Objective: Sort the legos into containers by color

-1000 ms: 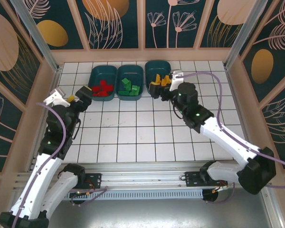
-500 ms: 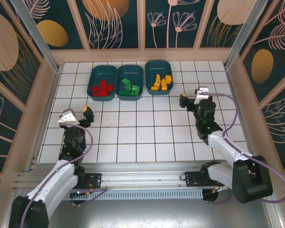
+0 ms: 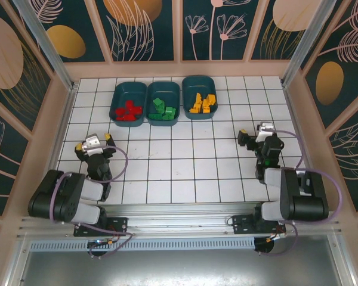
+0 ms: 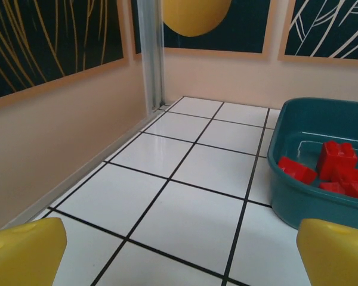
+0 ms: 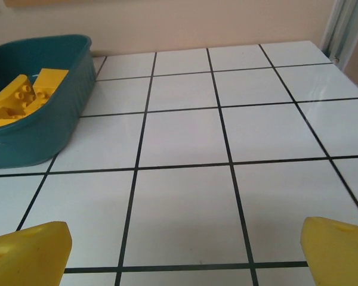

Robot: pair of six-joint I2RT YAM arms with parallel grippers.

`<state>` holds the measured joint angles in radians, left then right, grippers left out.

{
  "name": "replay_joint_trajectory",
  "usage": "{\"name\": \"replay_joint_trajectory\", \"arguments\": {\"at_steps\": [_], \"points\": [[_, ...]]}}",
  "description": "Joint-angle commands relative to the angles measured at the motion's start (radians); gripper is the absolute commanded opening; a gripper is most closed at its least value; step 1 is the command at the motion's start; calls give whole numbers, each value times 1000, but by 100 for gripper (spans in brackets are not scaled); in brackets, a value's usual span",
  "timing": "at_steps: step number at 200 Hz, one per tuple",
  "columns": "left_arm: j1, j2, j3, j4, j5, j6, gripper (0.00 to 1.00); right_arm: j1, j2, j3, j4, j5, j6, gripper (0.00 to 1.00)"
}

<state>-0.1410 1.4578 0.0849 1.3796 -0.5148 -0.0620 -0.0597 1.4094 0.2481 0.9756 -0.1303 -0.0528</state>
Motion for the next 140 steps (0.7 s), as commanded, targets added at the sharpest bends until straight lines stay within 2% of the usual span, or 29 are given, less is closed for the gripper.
{"name": "replay_joint_trajectory", "arguments": {"at_steps": [1, 6, 12, 24, 36, 45, 140], "points": [[44, 16, 66, 18, 151, 6, 99, -7, 137, -49, 355, -58, 48, 99], [57, 52, 84, 5, 161, -7, 99, -9, 154, -52, 389, -52, 56, 99], [63, 104, 110, 61, 136, -7, 99, -8, 123, -37, 308, -22, 60, 99], [82, 46, 132, -95, 156, -45, 99, -1, 135, -14, 284, 20, 68, 99], [85, 80, 120, -11, 150, -41, 99, 10, 131, -10, 267, 48, 65, 99], [86, 61, 130, -71, 156, -44, 99, 9, 129, -8, 255, 49, 65, 99], [86, 65, 126, -54, 154, -41, 99, 15, 130, -9, 261, 58, 63, 99]]}}
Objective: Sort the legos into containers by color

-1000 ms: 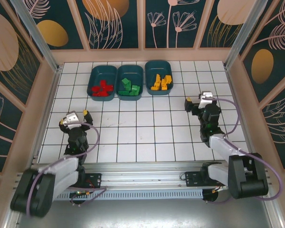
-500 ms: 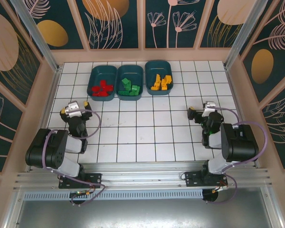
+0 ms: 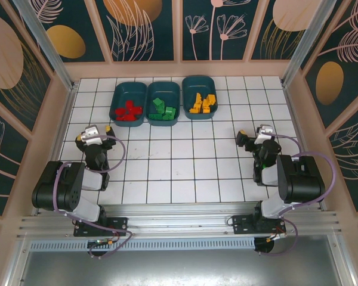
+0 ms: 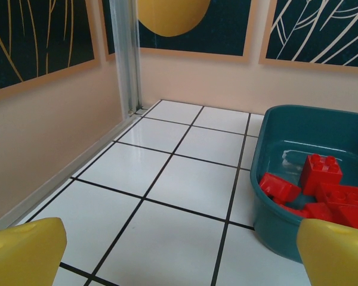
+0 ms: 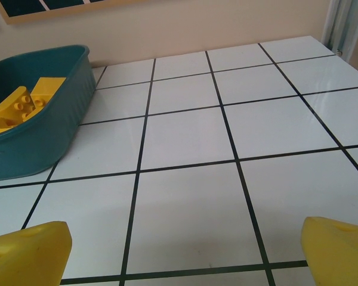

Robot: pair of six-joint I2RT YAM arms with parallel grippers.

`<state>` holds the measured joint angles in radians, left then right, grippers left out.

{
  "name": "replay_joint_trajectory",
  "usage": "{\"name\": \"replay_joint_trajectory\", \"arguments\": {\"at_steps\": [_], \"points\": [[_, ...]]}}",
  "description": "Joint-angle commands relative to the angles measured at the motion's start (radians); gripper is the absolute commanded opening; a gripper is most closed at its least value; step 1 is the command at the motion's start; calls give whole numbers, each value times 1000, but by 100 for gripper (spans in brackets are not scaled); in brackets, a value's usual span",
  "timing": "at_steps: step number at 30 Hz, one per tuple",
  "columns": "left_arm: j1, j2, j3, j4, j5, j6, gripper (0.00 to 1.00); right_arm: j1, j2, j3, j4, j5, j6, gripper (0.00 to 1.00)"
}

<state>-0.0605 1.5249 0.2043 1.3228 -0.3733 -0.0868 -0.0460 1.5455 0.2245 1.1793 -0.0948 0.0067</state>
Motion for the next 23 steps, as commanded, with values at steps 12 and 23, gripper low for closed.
{"name": "replay_joint_trajectory", "arguments": {"at_steps": [12, 23], "points": [[5, -1, 9, 2, 14, -15, 99, 0, -6, 16, 56, 20, 4, 99], [5, -3, 8, 1, 15, -16, 99, 0, -6, 15, 57, 20, 4, 99]]}}
